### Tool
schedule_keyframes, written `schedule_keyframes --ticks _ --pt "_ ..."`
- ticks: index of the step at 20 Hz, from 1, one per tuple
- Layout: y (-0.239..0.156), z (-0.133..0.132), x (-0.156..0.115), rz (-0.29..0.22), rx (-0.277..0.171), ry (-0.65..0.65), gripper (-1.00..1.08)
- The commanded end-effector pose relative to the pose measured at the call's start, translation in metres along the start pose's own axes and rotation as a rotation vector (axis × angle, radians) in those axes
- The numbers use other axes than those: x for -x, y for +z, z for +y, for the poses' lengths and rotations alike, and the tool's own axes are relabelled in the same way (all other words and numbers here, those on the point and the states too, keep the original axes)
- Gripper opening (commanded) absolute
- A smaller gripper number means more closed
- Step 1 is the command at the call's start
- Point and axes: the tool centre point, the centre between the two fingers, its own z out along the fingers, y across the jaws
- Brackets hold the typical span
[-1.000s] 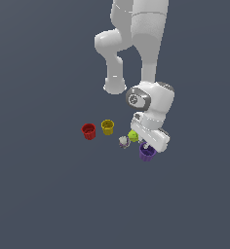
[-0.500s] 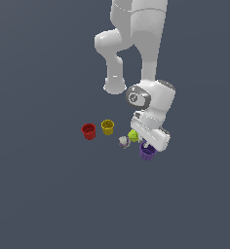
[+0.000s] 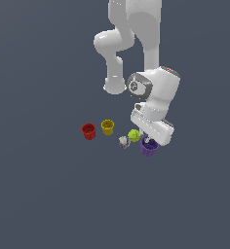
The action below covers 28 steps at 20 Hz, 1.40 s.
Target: Pick up a designated object from a clutter of objects.
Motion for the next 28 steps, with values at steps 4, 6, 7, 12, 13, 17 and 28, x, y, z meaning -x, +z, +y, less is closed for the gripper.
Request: schedule_keyframes --ticks 4,6,7,12,13,17,28 --pt "-0.041 -0.008 -0.018 -0.001 -0.001 0.001 -1.0" --pt "-0.056 -0.011 -0.025 -0.001 0.0 0.002 -1.0" --pt "-0.064 -0.012 -0.029 -0.001 0.0 0.002 -1.0" --pt "-0.1 -0.02 -0.046 0.001 0.001 0.003 -1.0" --pt "-0.107 -0.021 -0.049 0.001 0.001 0.003 -1.0" --pt "-0.139 -0.028 -0.064 0.003 0.0 0.004 -1.0" --pt "-0.231 -0.047 -0.103 0.004 -0.001 0.003 -1.0"
